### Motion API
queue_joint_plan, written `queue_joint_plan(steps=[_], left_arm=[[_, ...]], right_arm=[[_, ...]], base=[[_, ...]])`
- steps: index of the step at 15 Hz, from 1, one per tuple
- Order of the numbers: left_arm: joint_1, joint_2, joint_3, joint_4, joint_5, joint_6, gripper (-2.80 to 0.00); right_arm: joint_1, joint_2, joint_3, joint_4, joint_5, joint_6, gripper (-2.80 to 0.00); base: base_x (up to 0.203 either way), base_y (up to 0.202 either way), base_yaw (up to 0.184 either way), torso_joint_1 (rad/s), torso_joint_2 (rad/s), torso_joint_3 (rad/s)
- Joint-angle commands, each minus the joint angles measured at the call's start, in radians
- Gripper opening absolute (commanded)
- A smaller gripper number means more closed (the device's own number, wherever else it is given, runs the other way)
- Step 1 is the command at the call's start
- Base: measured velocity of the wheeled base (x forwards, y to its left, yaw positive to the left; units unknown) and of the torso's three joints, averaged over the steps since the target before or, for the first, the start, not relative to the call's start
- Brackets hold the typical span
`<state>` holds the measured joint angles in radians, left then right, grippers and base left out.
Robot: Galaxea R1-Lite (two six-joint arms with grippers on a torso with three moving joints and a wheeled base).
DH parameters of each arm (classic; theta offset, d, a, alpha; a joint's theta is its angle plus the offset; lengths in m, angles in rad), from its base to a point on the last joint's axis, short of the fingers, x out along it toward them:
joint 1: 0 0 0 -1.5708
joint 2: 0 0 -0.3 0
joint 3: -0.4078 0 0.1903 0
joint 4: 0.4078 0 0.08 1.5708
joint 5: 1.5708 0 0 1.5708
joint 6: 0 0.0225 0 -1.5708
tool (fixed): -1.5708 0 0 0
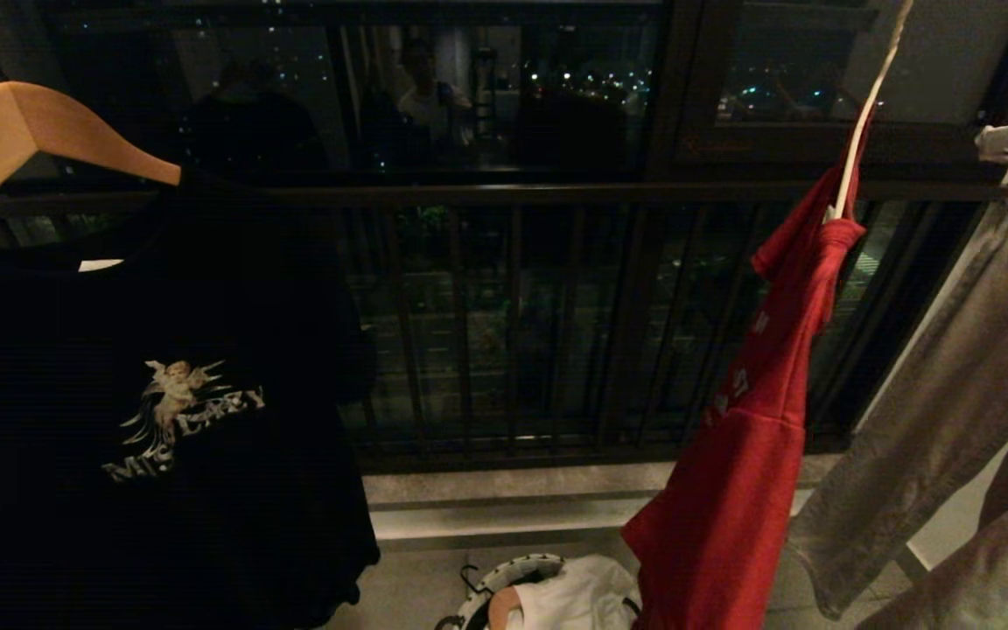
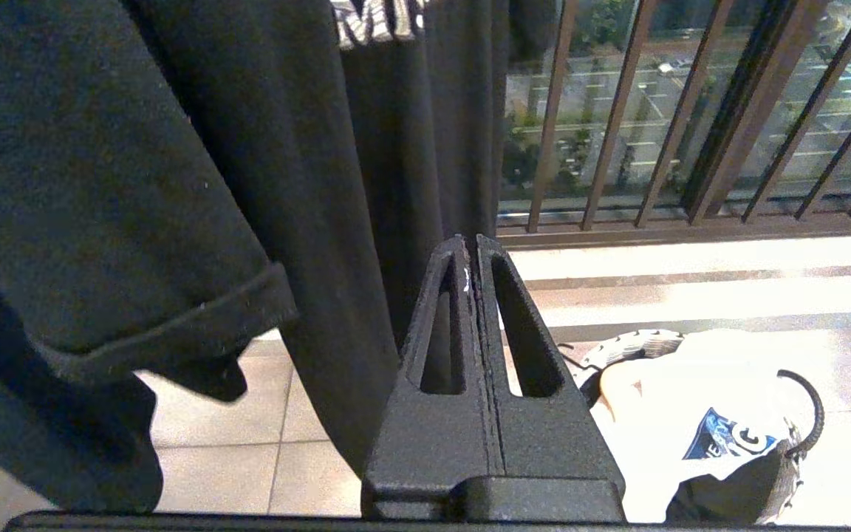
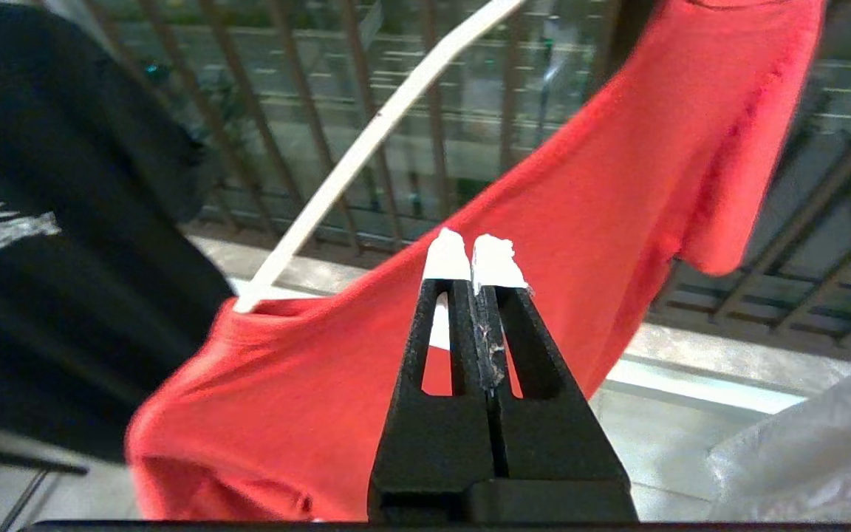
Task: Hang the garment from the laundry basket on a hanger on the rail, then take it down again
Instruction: Take the clothes off the clothes rack
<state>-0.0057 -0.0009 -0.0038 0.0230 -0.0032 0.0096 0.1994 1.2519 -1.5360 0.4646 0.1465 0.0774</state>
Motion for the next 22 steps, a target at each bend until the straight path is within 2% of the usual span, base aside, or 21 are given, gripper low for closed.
queue_joint_plan(steps=[1, 4, 8, 9, 12, 15, 19, 22], left_arm=[[0.0, -0.001, -0.001, 0.0, 0.0, 0.0, -2.8], [0.0, -0.001, -0.001, 0.0, 0.0, 0.0, -2.8], [0.0, -0.001, -0.001, 0.0, 0.0, 0.001, -2.8], [0.0, -0.001, 0.0, 0.0, 0.0, 0.001, -2.8], [0.0, -0.001, 0.001, 0.0, 0.0, 0.0, -2.8], [0.0, -0.001, 0.001, 0.0, 0.0, 0.001, -2.8], [0.0, -0.001, 0.001, 0.0, 0.0, 0.0, -2.8], [0.0, -0.001, -0.001, 0.0, 0.0, 0.001, -2.8]], right_arm=[[0.037, 0.038, -0.039, 0.012, 0.001, 0.0, -2.8], [0.099, 0.06, -0.065, 0.012, -0.012, 0.0, -2.8], [0.165, 0.085, -0.095, 0.014, -0.075, -0.002, -2.8], [0.18, 0.086, -0.096, 0.014, -0.085, -0.003, 0.0], [0.225, 0.112, -0.125, 0.011, -0.157, -0.005, 0.0], [0.233, 0.165, -0.18, 0.008, -0.23, -0.006, 0.0], [0.233, 0.264, -0.264, 0.006, -0.405, -0.012, 0.0], [0.232, 0.293, -0.276, -0.034, -0.526, -0.079, 0.0]], base=[[0.0, 0.0, 0.0, 0.0, 0.0, 0.0], [0.0, 0.0, 0.0, 0.0, 0.0, 0.0], [0.0, 0.0, 0.0, 0.0, 0.0, 0.0], [0.0, 0.0, 0.0, 0.0, 0.0, 0.0], [0.0, 0.0, 0.0, 0.0, 0.0, 0.0], [0.0, 0.0, 0.0, 0.0, 0.0, 0.0], [0.0, 0.0, 0.0, 0.0, 0.0, 0.0], [0.0, 0.0, 0.0, 0.0, 0.0, 0.0]])
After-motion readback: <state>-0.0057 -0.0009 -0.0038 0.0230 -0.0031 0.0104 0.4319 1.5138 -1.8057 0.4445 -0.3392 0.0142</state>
